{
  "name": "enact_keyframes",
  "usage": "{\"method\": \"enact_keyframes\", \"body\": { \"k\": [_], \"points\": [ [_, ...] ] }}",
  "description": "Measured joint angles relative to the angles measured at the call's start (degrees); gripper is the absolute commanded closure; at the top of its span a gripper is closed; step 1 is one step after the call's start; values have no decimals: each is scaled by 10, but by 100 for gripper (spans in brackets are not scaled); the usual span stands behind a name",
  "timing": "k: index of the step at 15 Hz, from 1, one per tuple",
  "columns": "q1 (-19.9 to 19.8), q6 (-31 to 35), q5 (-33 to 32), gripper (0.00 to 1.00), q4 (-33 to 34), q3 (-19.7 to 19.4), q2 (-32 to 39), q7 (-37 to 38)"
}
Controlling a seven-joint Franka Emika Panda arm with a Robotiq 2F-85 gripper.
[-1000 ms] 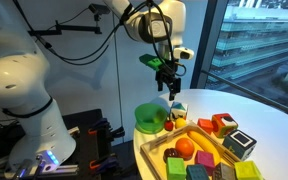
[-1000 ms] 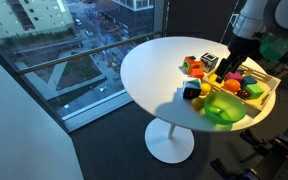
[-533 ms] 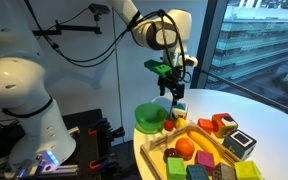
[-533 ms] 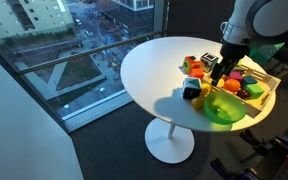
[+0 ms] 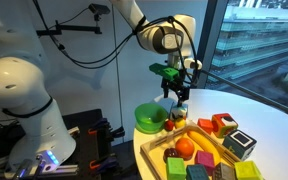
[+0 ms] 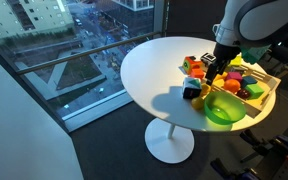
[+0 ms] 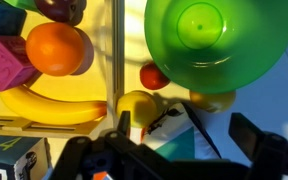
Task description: Pick up the block with the number one on it and put it in the tray
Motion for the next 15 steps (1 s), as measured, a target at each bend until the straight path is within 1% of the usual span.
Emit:
{"method": "enact_keyframes", "body": {
  "k": [9, 11, 15],
  "points": [
    [0, 5, 0, 0, -2, 1, 3, 0],
    [1, 22, 0, 0, -3, 2, 8, 0],
    [3, 76, 6, 0, -4, 8, 30, 0]
  ]
}}
